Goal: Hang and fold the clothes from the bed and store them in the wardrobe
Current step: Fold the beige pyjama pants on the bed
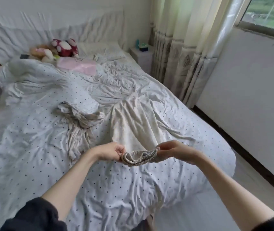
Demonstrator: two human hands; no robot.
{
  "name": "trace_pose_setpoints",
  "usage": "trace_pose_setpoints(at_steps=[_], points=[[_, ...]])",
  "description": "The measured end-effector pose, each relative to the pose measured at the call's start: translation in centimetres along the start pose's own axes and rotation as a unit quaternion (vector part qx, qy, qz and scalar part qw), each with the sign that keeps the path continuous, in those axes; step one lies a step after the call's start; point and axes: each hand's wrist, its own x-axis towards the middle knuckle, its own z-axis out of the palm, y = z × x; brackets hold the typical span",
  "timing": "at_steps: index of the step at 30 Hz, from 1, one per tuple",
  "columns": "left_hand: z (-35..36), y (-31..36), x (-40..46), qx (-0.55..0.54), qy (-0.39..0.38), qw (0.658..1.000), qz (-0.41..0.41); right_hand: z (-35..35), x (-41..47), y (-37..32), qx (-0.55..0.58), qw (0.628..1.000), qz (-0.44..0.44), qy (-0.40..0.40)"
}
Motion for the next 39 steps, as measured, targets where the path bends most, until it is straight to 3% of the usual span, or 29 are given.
trace_pose_setpoints(at_steps=[6, 11, 13, 22, 30, 39], points=[[6.0, -5.7, 1.4, 0.064, -0.059, 0.994, -0.067, 5.4, 0.4, 5.5, -0.028, 0.992, 0.081, -0.09], [8.4, -7.0, 3.2, 0.095, -0.141, 0.98, -0.108, 7.0, 2.1, 8.3, -0.063, 0.981, 0.138, -0.121], [8.2, -6.9, 4.2, 0.075, -0.139, 0.98, -0.119, 6.5, 3.1, 8.6, -0.044, 0.979, 0.157, -0.123], [-0.6, -4.8, 15.2, 0.008, 0.099, 0.992, -0.075, -3.0, 14.3, 8.8, 0.05, 0.99, 0.129, 0.01], [-9.6, -2.0, 33.1, -0.006, 0.326, 0.942, -0.08, -16.3, 33.3, 9.9, 0.155, 0.978, 0.101, 0.096], [-13.9, -1.8, 47.3, 0.123, 0.38, 0.913, -0.08, -22.3, 51.3, 10.5, 0.356, 0.918, 0.123, 0.123]])
